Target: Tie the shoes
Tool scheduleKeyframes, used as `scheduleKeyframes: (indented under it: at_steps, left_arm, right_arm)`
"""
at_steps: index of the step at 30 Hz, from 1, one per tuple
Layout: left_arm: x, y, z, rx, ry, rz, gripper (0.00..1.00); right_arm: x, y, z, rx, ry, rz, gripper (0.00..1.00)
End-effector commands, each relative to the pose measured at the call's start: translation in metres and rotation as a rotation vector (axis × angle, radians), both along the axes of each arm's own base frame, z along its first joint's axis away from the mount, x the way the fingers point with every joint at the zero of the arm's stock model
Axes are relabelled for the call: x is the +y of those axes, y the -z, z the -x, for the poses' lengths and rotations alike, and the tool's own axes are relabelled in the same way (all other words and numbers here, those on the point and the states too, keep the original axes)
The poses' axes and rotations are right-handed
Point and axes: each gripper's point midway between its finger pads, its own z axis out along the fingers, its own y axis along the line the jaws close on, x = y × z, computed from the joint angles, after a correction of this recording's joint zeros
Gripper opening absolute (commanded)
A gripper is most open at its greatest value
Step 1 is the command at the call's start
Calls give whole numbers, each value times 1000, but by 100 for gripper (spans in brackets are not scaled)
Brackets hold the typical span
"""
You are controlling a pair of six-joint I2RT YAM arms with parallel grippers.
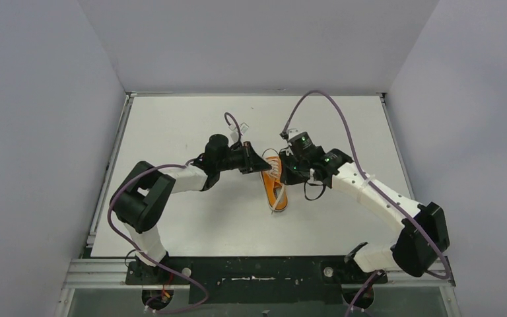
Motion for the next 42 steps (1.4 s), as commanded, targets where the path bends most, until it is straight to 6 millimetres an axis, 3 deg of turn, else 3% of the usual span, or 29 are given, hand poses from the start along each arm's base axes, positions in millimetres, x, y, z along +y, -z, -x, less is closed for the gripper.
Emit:
scheduleKeyframes:
  at_steps: [1, 5, 10, 12, 16, 19, 22, 26, 28, 30, 34, 42]
  left_arm:
    - [7, -31, -20, -97, -57, 37, 0]
    - [8, -27, -22, -86, -65, 28, 0]
    - [5, -19, -26, -58, -72, 27, 0]
    - [3, -18, -28, -53, -75, 30, 0]
    - [3, -17, -32, -49, -76, 22, 0]
    - [0, -14, -34, -36, -73, 18, 0]
    - [-1, -11, -38, -14, -81, 12, 0]
    - [-1, -11, -44, -8, -88, 0, 0]
    - [-2, -12, -45, -8, -82, 4, 0]
    - [-3, -11, -46, 3, -78, 11, 0]
    - [-4, -8, -46, 15, -78, 11, 0]
    - [-7, -10, -50, 29, -86, 41, 0]
  right_arm:
    - [-36, -21, -32, -93, -80, 263, 5]
    - [-38, -30, -77, -163, -65, 297, 9]
    - [-39, -10, -107, -132, -56, 303, 19]
    - [-35, 7, -110, -80, -49, 216, 26]
    - [-42, 34, -112, 51, 9, 24, 27]
    - [-50, 46, -108, 133, -14, -4, 26]
    - [-55, 49, -101, 130, -69, 19, 38]
    - [-65, 51, -112, -22, -172, 106, 44]
    - [-59, 44, -128, -180, -286, 117, 44]
    - [-55, 48, -132, -258, -407, 133, 45]
    - [-61, 61, -138, -278, -572, 207, 47]
    - [-41, 68, -150, -345, -826, 190, 48]
